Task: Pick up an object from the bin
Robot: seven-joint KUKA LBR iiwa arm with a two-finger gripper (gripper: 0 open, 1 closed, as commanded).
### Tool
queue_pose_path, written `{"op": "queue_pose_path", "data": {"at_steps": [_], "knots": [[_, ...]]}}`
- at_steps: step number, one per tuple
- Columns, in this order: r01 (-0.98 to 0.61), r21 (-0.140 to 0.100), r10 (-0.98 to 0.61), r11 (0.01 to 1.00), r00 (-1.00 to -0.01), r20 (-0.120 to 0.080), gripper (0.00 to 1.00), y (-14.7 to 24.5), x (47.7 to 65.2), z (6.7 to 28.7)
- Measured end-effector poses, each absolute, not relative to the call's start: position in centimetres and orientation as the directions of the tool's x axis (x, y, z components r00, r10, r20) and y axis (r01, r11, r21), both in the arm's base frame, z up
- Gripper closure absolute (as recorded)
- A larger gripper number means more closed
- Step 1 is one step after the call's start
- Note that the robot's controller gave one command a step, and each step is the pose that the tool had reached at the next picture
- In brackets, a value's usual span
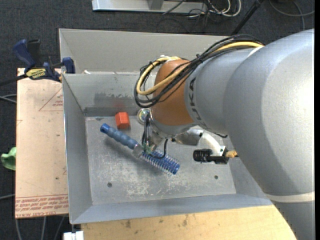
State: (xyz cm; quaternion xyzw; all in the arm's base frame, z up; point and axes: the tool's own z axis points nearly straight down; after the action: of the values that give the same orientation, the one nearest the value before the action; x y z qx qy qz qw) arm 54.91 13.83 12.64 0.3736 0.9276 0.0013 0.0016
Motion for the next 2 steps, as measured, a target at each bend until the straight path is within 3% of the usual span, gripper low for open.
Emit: {"op": "queue_pose_path", "data": {"at_steps": [1,2], "knots": [[0.690,-0.001,0.690,0.723,-0.723,0.001,1.00,13.9,54.9,13.0],[0.688,0.002,0.688,0.726,-0.726,-0.001,1.00,13.9,54.9,16.0]]}}
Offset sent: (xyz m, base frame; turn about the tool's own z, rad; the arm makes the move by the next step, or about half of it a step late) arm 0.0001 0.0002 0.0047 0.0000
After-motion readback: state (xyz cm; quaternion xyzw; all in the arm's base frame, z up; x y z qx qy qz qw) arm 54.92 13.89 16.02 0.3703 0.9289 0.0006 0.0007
